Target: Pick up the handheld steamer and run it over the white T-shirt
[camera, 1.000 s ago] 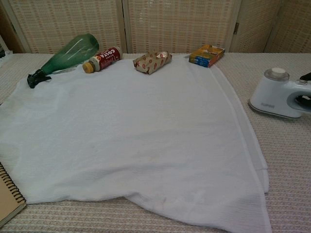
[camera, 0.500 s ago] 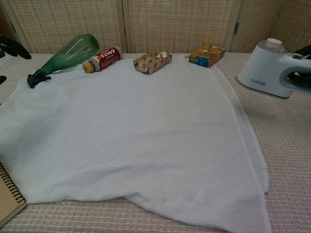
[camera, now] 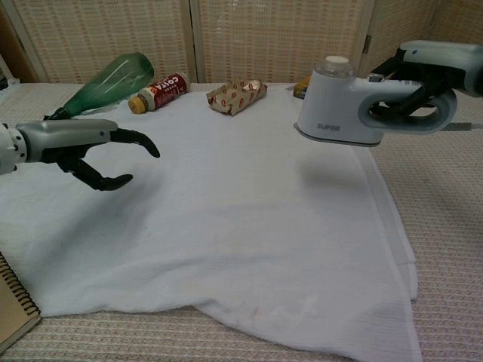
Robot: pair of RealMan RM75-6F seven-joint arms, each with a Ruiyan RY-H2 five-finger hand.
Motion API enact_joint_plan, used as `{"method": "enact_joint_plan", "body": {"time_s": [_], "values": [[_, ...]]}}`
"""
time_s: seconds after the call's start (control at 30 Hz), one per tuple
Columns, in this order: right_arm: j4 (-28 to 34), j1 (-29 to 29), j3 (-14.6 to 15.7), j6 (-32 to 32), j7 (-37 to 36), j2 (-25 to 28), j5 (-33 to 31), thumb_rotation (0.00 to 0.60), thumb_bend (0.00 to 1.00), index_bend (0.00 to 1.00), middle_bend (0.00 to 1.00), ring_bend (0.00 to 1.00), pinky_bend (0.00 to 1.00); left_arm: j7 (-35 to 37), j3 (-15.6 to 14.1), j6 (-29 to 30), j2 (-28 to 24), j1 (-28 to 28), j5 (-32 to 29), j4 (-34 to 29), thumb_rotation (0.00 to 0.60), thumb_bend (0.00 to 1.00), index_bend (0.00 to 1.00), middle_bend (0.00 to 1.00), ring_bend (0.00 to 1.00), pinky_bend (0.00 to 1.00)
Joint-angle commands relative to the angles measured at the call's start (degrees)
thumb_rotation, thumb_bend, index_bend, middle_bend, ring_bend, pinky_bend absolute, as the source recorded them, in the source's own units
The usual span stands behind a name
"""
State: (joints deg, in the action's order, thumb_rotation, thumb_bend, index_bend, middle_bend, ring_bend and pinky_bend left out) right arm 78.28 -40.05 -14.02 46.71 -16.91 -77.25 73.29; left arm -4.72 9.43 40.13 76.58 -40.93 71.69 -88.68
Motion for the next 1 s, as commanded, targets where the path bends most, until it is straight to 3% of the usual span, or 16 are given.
{"method": "enact_joint_plan", "body": {"time_s": [0.03, 0.27, 0.6, 1.0], "values": [[-0.7, -1.6, 0.1, -1.1, 2.3, -2.8, -1.3, 0.6, 0.64, 0.87, 0.89, 0.87, 1.0, -3.3, -1.6, -2.7, 2.3, -1.9, -4.4, 1.6, 0.419, 0.5, 0.16, 0.09, 0.01, 0.0], [-5.4, -4.0, 1.0, -1.6, 6.0, -9.7, -2.0, 0.6, 0.65, 0.87, 0.89, 0.87, 1.0, -7.8, -4.0, -1.8, 4.8, -2.5, -8.7, 3.9, 0.413, 0.49, 0.14, 0.07, 0.0, 0.0], [-11.7, -7.5, 2.0, -2.0, 10.0, -18.0, -0.5, 0.6, 0.66, 0.87, 0.89, 0.87, 1.0, -9.6, -5.3, -1.6, 4.6, -3.6, -12.2, 2.7, 0.411, 0.49, 0.14, 0.07, 0.0, 0.0], [-19.2, -7.9, 4.0, -1.3, 15.4, -20.3, 0.6, 0.6, 0.66, 0.87, 0.9, 0.87, 1.0, -10.5, -6.3, 0.1, 4.1, -4.1, -12.4, 1.1, 0.412, 0.49, 0.14, 0.07, 0.0, 0.0]]}}
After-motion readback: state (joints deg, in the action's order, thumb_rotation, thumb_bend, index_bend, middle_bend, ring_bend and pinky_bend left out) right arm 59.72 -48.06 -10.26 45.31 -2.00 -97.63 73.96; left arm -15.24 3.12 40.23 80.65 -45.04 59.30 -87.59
